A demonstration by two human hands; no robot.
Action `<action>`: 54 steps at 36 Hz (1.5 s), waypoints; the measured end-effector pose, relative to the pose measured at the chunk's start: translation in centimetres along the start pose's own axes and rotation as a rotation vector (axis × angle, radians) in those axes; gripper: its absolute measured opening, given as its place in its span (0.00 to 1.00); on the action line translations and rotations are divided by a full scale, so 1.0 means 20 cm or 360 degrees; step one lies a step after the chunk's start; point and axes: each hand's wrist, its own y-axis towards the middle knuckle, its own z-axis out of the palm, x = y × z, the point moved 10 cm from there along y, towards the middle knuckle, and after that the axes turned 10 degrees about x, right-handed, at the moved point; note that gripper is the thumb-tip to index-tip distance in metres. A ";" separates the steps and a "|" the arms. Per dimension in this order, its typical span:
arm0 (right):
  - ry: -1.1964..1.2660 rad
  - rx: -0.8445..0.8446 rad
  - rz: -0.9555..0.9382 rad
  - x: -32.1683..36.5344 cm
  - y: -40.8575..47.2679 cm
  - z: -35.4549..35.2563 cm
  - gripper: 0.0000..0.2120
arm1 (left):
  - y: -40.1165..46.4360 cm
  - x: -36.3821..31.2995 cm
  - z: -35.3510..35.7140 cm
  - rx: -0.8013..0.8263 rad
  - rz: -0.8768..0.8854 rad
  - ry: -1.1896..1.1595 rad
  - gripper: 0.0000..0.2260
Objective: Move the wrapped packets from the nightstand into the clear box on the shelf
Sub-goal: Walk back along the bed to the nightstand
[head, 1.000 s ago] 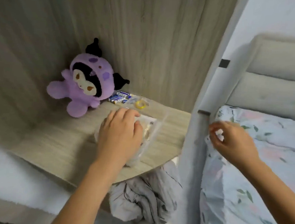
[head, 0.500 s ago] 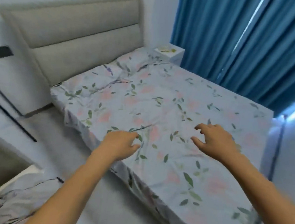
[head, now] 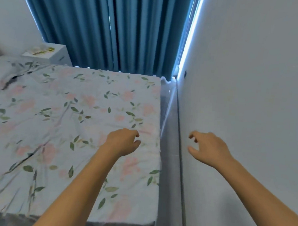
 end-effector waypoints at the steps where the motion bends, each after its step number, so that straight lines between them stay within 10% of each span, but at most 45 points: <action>1: 0.0008 0.0011 0.0042 -0.12 0.01 -0.01 0.21 | 0.08 -0.12 -0.02 -0.0004 0.0032 0.0009 0.19; 17: 0.0232 0.0387 0.0199 -0.90 0.51 0.03 0.20 | 0.96 -0.79 -0.16 0.0114 0.0206 0.0123 0.20; 54: 0.0130 0.0544 0.0022 -1.35 4.07 -0.86 0.21 | 3.86 -0.05 -1.61 0.0302 -0.0123 -0.0074 0.21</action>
